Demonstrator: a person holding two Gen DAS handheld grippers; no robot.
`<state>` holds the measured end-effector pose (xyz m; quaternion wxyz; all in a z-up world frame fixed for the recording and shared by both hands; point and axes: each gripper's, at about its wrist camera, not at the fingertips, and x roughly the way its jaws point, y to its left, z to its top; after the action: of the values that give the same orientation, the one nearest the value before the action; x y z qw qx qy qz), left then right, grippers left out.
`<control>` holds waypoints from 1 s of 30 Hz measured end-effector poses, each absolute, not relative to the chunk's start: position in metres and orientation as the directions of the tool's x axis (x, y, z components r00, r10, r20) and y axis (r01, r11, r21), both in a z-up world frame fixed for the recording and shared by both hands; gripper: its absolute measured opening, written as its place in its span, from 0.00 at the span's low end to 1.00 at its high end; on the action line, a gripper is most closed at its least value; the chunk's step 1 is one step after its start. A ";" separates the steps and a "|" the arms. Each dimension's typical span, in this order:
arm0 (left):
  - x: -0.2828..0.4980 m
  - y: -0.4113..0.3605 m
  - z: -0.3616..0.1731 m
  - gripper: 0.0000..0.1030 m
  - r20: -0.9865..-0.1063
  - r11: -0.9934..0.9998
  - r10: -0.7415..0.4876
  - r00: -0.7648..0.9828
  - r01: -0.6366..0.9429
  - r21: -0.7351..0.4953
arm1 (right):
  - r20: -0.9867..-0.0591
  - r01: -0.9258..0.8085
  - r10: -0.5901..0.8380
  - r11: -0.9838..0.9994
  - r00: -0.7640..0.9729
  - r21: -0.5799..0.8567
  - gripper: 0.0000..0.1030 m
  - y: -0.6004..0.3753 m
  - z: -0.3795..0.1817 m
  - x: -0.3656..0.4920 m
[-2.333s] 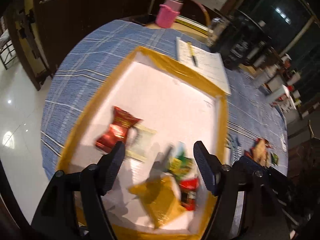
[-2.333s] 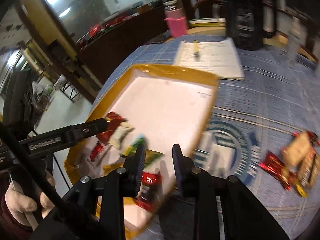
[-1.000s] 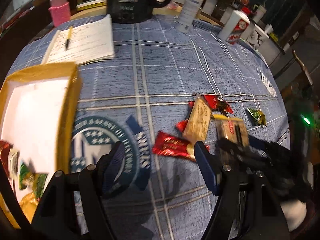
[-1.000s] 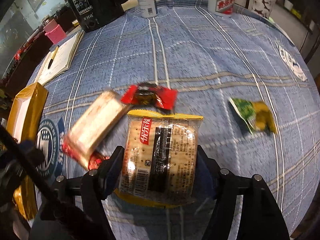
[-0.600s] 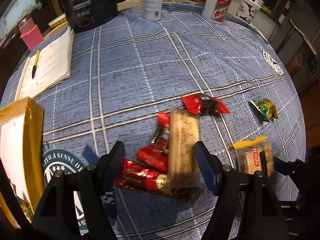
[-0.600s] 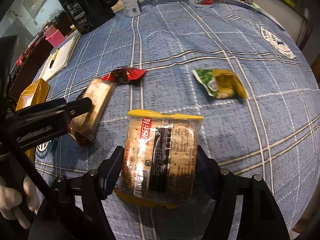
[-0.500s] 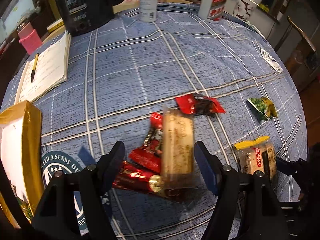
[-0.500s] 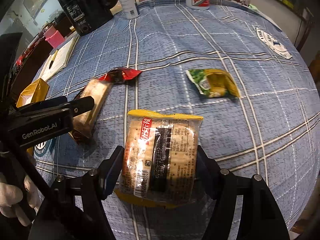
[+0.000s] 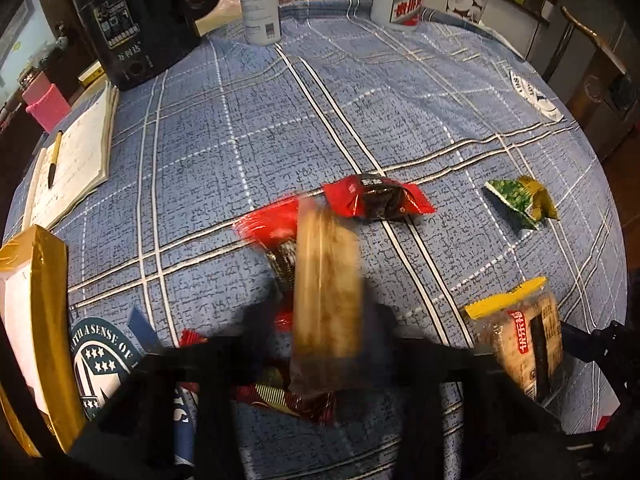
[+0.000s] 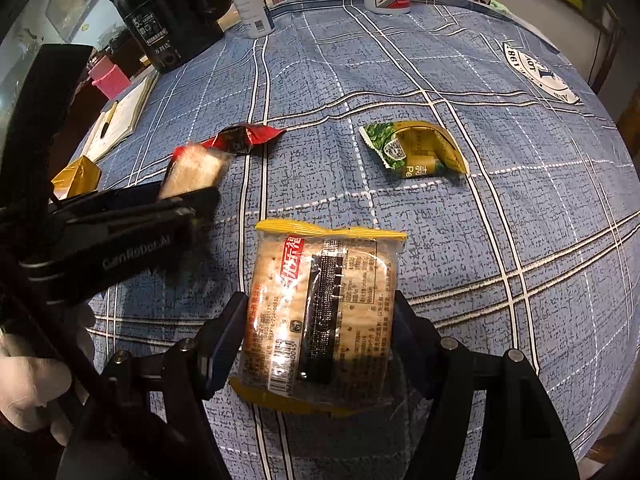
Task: Organize snacks
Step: 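Grasp the long biscuit stick with the left tool while the right grasps the cracker pack, then carry the biscuit stick and cracker pack into the tray and release both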
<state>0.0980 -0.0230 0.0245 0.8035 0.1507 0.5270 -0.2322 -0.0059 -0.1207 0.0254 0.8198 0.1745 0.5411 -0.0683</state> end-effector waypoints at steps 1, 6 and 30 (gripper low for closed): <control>0.099 -0.020 0.026 0.13 -0.918 0.852 -0.232 0.322 0.523 -0.032 | -0.910 0.299 0.081 0.929 0.407 0.216 0.67 -0.121 0.026 -0.007; 0.086 -0.001 0.039 0.10 -0.902 0.865 -0.284 0.326 0.493 -0.094 | -0.905 0.299 0.086 0.927 0.416 0.226 0.67 -0.124 0.027 -0.011; 0.012 0.135 0.090 0.10 -0.834 0.920 -0.377 0.402 0.265 -0.289 | -0.867 0.232 0.164 0.925 0.470 0.301 0.67 -0.087 0.058 -0.036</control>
<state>0.0123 0.1355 0.0904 0.8355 -0.0551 0.5119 -0.1921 -0.0360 -0.0874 0.0585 0.8353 0.1928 0.5145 -0.0204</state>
